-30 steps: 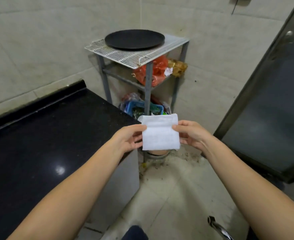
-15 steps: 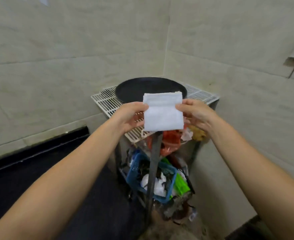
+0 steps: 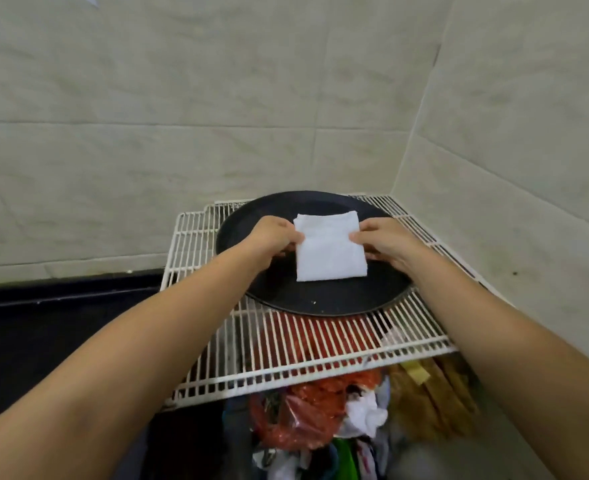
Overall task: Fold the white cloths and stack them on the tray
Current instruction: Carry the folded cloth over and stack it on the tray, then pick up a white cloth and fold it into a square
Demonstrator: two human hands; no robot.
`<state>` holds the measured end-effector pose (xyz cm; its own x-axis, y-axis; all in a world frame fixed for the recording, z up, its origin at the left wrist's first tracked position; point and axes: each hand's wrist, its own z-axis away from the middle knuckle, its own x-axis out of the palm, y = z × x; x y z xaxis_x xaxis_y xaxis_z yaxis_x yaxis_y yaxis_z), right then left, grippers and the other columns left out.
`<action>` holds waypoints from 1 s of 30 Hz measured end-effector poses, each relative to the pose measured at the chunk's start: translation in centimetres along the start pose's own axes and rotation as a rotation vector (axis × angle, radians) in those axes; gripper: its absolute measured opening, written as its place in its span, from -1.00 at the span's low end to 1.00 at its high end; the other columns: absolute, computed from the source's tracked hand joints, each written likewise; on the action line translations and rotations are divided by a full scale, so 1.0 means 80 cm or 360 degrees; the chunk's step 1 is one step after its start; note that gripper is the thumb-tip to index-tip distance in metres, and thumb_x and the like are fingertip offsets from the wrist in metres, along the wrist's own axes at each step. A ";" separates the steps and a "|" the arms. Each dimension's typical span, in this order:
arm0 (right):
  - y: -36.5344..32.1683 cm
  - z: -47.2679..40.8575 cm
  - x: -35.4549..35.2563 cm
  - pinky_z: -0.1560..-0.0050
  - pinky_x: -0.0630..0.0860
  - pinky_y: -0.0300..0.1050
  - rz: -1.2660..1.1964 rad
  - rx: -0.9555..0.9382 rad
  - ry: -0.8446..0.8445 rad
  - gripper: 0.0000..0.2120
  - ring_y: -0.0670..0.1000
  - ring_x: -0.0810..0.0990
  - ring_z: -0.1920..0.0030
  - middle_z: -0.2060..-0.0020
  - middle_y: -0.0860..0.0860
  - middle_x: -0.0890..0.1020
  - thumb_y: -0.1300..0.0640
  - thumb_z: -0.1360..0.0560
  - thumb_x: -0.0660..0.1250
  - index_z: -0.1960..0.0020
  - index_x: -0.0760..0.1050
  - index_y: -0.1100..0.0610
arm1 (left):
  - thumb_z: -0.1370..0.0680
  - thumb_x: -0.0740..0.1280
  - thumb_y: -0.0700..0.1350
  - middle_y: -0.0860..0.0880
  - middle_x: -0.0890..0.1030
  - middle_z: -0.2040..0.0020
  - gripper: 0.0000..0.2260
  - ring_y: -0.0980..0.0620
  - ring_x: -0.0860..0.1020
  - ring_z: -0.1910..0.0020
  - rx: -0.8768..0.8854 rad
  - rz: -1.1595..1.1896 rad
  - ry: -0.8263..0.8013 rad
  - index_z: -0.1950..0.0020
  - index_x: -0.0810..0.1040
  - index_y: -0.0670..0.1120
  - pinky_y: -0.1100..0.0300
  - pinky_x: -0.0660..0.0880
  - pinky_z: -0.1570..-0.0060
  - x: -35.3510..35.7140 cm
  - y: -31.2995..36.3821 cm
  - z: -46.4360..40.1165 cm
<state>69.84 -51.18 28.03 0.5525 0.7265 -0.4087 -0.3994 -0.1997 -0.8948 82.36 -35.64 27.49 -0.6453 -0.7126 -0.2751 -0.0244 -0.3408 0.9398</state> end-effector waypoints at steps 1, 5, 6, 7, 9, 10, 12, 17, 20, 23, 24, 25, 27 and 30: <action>0.003 -0.012 0.000 -0.02 0.51 -0.03 0.0088 -0.0029 -0.0010 -0.94 0.03 0.57 0.03 0.07 0.06 0.63 0.22 -0.50 0.34 0.04 0.56 0.17 | -0.49 0.37 -0.26 -0.12 0.53 0.24 -0.79 -0.01 0.48 0.25 0.0020 -0.0120 0.0072 0.35 0.47 -0.13 0.21 0.42 0.23 0.004 -0.003 -0.010; 0.008 -0.041 0.008 0.17 0.43 -0.08 0.0504 -0.0157 0.0020 -0.73 0.10 0.52 0.16 0.18 0.19 0.54 0.22 -0.45 0.36 -0.03 0.53 0.43 | -0.46 0.36 -0.21 -0.07 0.43 0.30 -0.77 -0.04 0.45 0.24 0.0043 -0.0544 0.0238 0.37 0.42 -0.11 0.14 0.42 0.17 0.018 -0.012 -0.041; 0.009 -0.046 0.010 0.13 0.47 -0.02 0.0616 -0.0169 0.0034 -0.70 0.16 0.56 0.12 0.16 0.27 0.56 0.22 -0.44 0.36 -0.06 0.52 0.44 | -0.47 0.35 -0.18 -0.04 0.47 0.30 -0.78 -0.07 0.50 0.17 0.0034 -0.0678 0.0274 0.37 0.43 -0.09 0.07 0.45 0.05 0.021 -0.015 -0.047; 0.010 -0.048 0.012 0.06 0.51 0.05 0.0727 -0.0178 0.0038 -0.69 0.22 0.59 0.05 0.09 0.32 0.59 0.21 -0.45 0.35 -0.06 0.52 0.44 | -0.48 0.34 -0.16 -0.01 0.49 0.28 -0.79 -0.09 0.52 0.11 0.0029 -0.0808 0.0311 0.35 0.43 -0.05 0.01 0.43 -0.05 0.025 -0.017 -0.049; 0.007 -0.051 0.015 0.03 0.51 0.06 0.0907 -0.0179 0.0014 -0.73 0.22 0.59 0.00 0.01 0.28 0.61 0.19 -0.47 0.32 -0.03 0.53 0.39 | -0.50 0.28 -0.13 0.01 0.51 0.21 -0.89 -0.08 0.50 0.05 0.0037 -0.0953 0.0409 0.23 0.44 -0.01 0.00 0.33 -0.09 0.031 -0.019 -0.048; 0.005 -0.052 0.015 0.05 0.50 0.03 0.0970 -0.0161 -0.0011 -0.75 0.18 0.58 0.00 0.00 0.24 0.60 0.17 -0.48 0.31 -0.04 0.52 0.35 | -0.51 0.26 -0.12 0.00 0.51 0.15 -0.97 -0.08 0.49 0.03 0.0046 -0.0967 0.0431 0.12 0.43 -0.01 0.01 0.30 -0.08 0.032 -0.020 -0.047; -0.001 -0.053 0.013 -0.01 0.47 0.00 0.1050 -0.0120 -0.0055 -0.66 0.16 0.55 -0.09 -0.12 0.19 0.57 0.13 -0.50 0.32 -0.20 0.46 0.30 | -0.51 0.27 -0.09 -0.04 0.52 0.00 -0.83 -0.11 0.48 -0.06 0.0064 -0.0965 0.0418 -0.07 0.37 -0.04 -0.01 0.30 -0.10 0.030 -0.023 -0.045; -0.030 -0.039 0.018 -0.24 0.42 0.00 0.1117 -0.0147 -0.0024 -0.33 0.18 0.41 -0.34 -0.39 0.17 0.38 0.04 -0.48 0.37 -0.47 0.18 0.22 | -0.50 0.37 -0.02 -0.13 0.51 -0.20 -0.57 -0.14 0.49 -0.17 0.0201 -0.0834 0.0425 -0.29 0.34 -0.10 -0.08 0.43 -0.22 -0.004 -0.022 -0.020; -0.060 -0.008 0.061 -0.28 0.40 0.13 0.1311 -0.0423 0.0027 -0.48 0.18 0.44 -0.29 -0.32 0.12 0.45 0.00 -0.50 0.34 -0.40 0.32 0.10 | -0.51 0.35 -0.07 -0.17 0.57 -0.11 -0.63 -0.16 0.54 -0.10 0.0338 -0.0819 0.0525 -0.27 0.39 -0.14 0.00 0.47 -0.13 -0.059 -0.033 0.021; -0.096 0.047 0.142 -0.13 0.37 0.10 0.1481 -0.0819 0.0024 -0.65 0.20 0.47 -0.23 -0.21 0.11 0.52 0.05 -0.54 0.26 -0.30 0.43 0.08 | -0.54 0.30 -0.09 -0.19 0.60 0.02 -0.67 -0.19 0.55 -0.04 0.0378 -0.0916 0.0626 -0.26 0.40 -0.15 -0.04 0.49 -0.08 -0.139 -0.062 0.087; -0.106 0.071 0.176 -0.10 0.36 0.09 0.1507 -0.0961 0.0020 -0.68 0.21 0.48 -0.22 -0.19 0.12 0.52 0.06 -0.55 0.23 -0.29 0.44 0.09 | -0.55 0.28 -0.08 -0.16 0.60 0.06 -0.68 -0.18 0.55 -0.03 0.0365 -0.0964 0.0670 -0.27 0.39 -0.13 -0.05 0.48 -0.08 -0.170 -0.077 0.114; -0.115 0.095 0.214 -0.12 0.34 0.08 0.1508 -0.1088 0.0015 -0.68 0.21 0.47 -0.23 -0.20 0.12 0.51 0.08 -0.55 0.21 -0.29 0.43 0.08 | -0.55 0.27 -0.07 -0.10 0.58 0.10 -0.69 -0.17 0.54 -0.03 0.0354 -0.1007 0.0726 -0.27 0.40 -0.11 -0.05 0.47 -0.08 -0.202 -0.093 0.144; -0.127 0.149 0.299 -0.22 0.30 0.05 0.1475 -0.1321 -0.0028 -0.64 0.17 0.42 -0.28 -0.25 0.09 0.48 0.10 -0.55 0.19 -0.34 0.40 0.05 | -0.56 0.25 -0.06 -0.02 0.53 0.13 -0.71 -0.13 0.54 -0.01 0.0319 -0.1093 0.0877 -0.26 0.40 -0.09 -0.03 0.46 -0.07 -0.266 -0.130 0.210; -0.129 0.236 0.433 -0.19 0.29 0.01 0.1381 -0.1631 -0.0174 -0.64 0.13 0.41 -0.28 -0.23 0.08 0.48 0.11 -0.54 0.19 -0.33 0.39 0.06 | -0.56 0.24 -0.05 -0.04 0.59 0.04 -0.72 -0.12 0.53 -0.05 0.0162 -0.1244 0.1099 -0.25 0.42 -0.09 -0.02 0.45 -0.08 -0.357 -0.194 0.317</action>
<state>79.29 -11.52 26.53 0.3224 0.1542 -0.9340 0.1612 -0.9812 -0.1064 81.82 5.56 25.91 0.1531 -0.5222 -0.8389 -0.3317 -0.8269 0.4542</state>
